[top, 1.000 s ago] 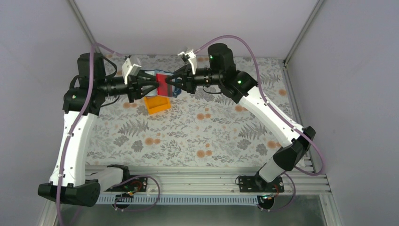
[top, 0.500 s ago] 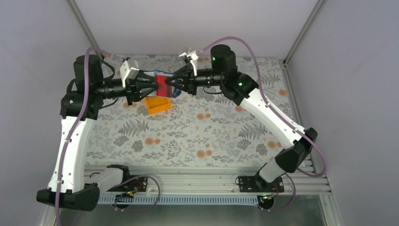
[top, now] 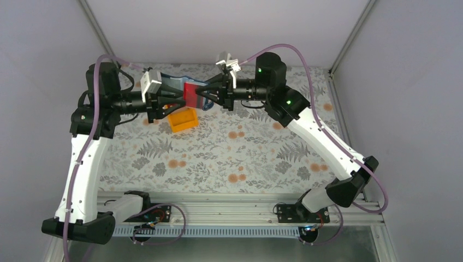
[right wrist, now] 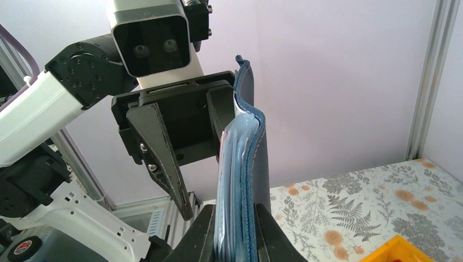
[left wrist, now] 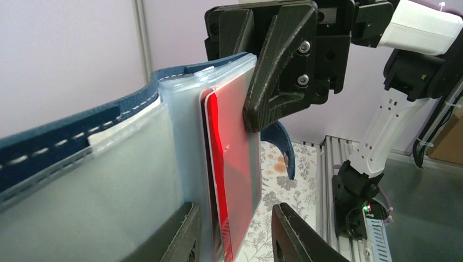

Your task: Take the credit cards out of the card holder

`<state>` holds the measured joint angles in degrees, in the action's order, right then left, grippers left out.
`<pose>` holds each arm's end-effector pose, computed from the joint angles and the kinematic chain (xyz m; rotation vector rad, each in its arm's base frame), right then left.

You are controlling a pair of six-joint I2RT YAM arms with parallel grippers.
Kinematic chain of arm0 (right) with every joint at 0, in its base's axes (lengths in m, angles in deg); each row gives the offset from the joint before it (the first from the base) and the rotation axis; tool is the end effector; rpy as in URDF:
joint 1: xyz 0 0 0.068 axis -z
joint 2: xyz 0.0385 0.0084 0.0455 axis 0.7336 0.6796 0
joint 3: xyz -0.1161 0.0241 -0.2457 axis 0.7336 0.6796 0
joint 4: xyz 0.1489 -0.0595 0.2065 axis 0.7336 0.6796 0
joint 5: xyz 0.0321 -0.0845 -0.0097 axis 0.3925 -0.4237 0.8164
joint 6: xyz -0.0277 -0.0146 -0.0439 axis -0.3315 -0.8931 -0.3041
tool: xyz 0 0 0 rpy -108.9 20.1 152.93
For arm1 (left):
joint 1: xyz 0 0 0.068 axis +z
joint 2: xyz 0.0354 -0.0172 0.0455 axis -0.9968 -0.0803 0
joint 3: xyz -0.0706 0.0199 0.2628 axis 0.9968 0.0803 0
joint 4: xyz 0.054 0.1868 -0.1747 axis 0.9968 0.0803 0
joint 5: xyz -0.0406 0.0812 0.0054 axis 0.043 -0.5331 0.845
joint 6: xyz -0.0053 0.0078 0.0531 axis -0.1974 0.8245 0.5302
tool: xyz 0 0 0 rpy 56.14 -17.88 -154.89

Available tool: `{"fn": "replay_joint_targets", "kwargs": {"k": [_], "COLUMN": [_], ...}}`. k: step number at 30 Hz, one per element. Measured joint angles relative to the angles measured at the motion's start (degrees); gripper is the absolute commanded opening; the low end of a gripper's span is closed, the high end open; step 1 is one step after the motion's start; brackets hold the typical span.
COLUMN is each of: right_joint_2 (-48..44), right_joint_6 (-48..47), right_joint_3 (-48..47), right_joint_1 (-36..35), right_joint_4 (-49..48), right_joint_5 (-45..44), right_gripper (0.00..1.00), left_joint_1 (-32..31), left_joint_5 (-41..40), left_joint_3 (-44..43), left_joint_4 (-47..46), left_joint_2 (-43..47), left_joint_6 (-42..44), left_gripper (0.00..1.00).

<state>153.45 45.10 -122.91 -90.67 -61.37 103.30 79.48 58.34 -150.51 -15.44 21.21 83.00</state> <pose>0.2185 0.2420 0.4730 -1.1347 1.3955 1.2955 0.1821 -0.0515 0.4583 1.0575 1.5225 -0.9791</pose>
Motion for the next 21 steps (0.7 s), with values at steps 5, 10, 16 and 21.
{"fn": "replay_joint_targets", "kwargs": {"k": [5, 10, 16, 21], "right_joint_2": [0.0, 0.3, 0.6, 0.6], "right_joint_6": [-0.4, -0.2, -0.1, -0.9], "right_joint_3": [0.0, 0.0, -0.1, -0.2], "right_joint_1": [-0.4, -0.4, -0.4, -0.4], "right_joint_4": [-0.6, -0.5, -0.3, 0.3], "right_joint_5": [-1.5, -4.4, -7.1, -6.5], "right_gripper": [0.04, 0.04, 0.04, 0.04], "left_joint_1": [-0.9, -1.8, -1.8, -1.7], "left_joint_5": [-0.3, -2.5, -4.2, -4.4], "left_joint_3": [0.0, -0.6, -1.3, -1.4], "left_joint_4": [-2.0, -3.5, -3.7, -2.3], "left_joint_2": [-0.8, -2.5, -4.2, -3.4], "left_joint_6": [-2.2, -4.1, -5.0, -4.2], "left_gripper": [0.32, 0.07, 0.02, 0.02]}}
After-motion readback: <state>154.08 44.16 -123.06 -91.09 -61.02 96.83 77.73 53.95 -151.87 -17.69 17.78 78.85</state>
